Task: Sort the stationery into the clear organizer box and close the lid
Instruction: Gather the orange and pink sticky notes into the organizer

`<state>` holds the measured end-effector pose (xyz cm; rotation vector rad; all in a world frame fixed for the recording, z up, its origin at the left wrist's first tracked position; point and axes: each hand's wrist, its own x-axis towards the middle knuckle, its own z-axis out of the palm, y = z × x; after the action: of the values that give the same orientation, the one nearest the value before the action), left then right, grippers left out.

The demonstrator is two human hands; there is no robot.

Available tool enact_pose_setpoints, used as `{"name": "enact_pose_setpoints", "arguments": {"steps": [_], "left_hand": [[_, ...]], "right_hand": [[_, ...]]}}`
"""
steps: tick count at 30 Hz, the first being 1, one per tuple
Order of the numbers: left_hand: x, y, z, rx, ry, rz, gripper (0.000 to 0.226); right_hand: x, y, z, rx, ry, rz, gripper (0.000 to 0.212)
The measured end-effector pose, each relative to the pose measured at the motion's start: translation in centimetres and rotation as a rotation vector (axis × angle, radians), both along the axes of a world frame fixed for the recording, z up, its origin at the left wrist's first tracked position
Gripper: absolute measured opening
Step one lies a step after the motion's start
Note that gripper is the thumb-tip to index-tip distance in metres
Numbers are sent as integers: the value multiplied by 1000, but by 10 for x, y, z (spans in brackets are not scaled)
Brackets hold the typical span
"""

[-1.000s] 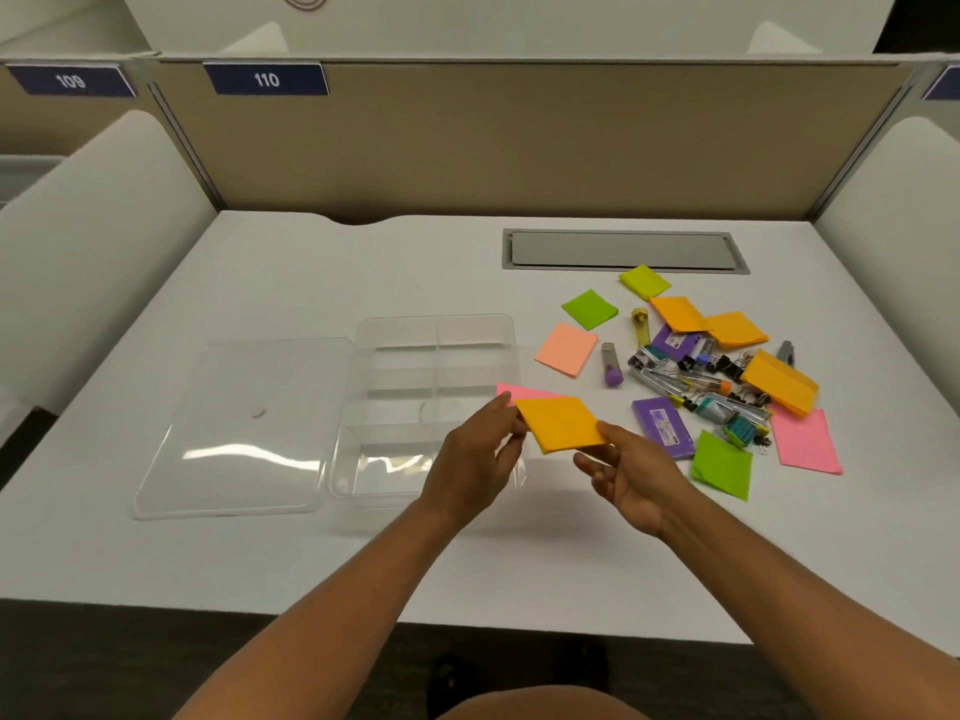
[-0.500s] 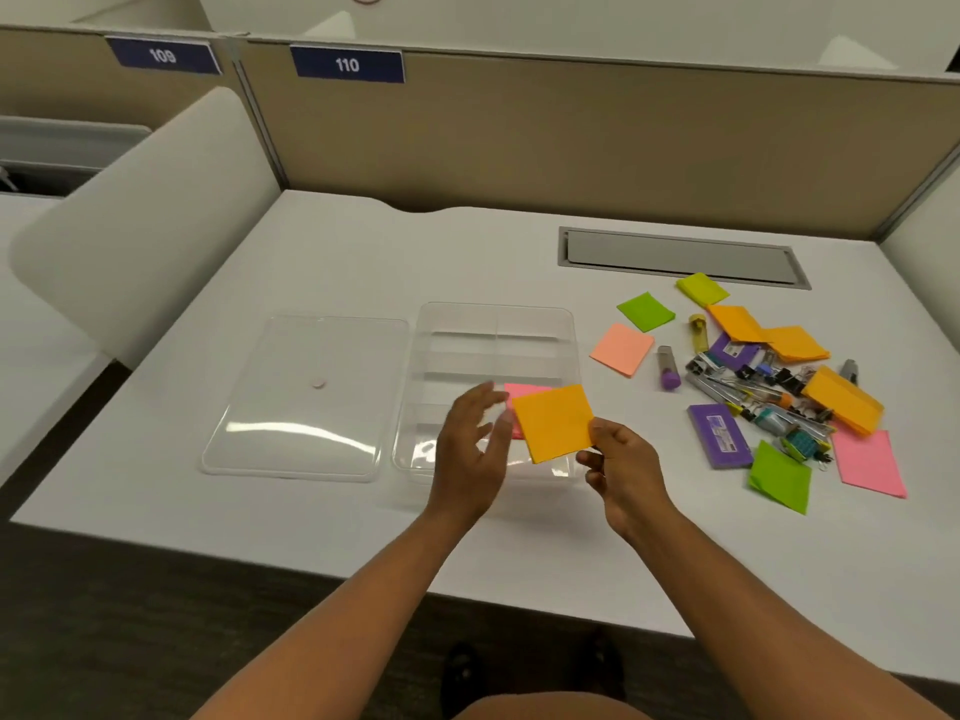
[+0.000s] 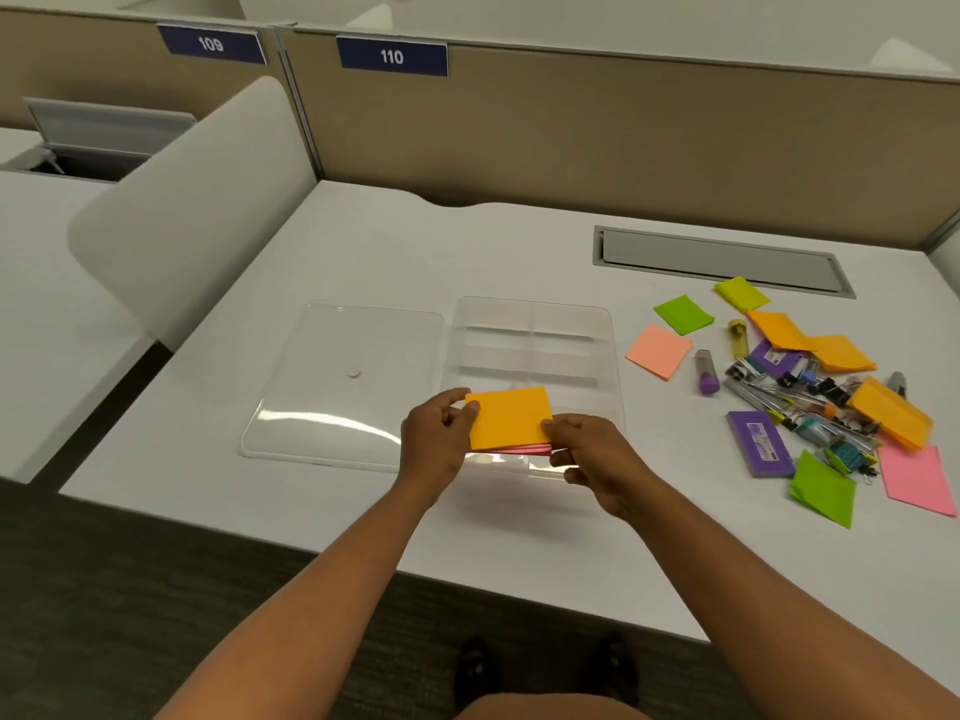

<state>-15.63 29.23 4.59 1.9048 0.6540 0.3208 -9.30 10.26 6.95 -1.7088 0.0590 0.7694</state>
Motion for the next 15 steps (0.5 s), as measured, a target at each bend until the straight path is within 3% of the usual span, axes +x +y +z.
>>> {"name": "enact_pose_setpoints", "arguments": {"steps": [6,10,15], "left_hand": [[-7,14,-3,268,39,74,24],[-8,20,-9,294,158,10,33],[-8,26,-11,292,155,-8,33]], "right_hand": [[4,9,-4,-109,-87,-118,17],[0,25,-7,-171,-99,-97,21],[-3,46,-16,-277,-114,32,22]]}}
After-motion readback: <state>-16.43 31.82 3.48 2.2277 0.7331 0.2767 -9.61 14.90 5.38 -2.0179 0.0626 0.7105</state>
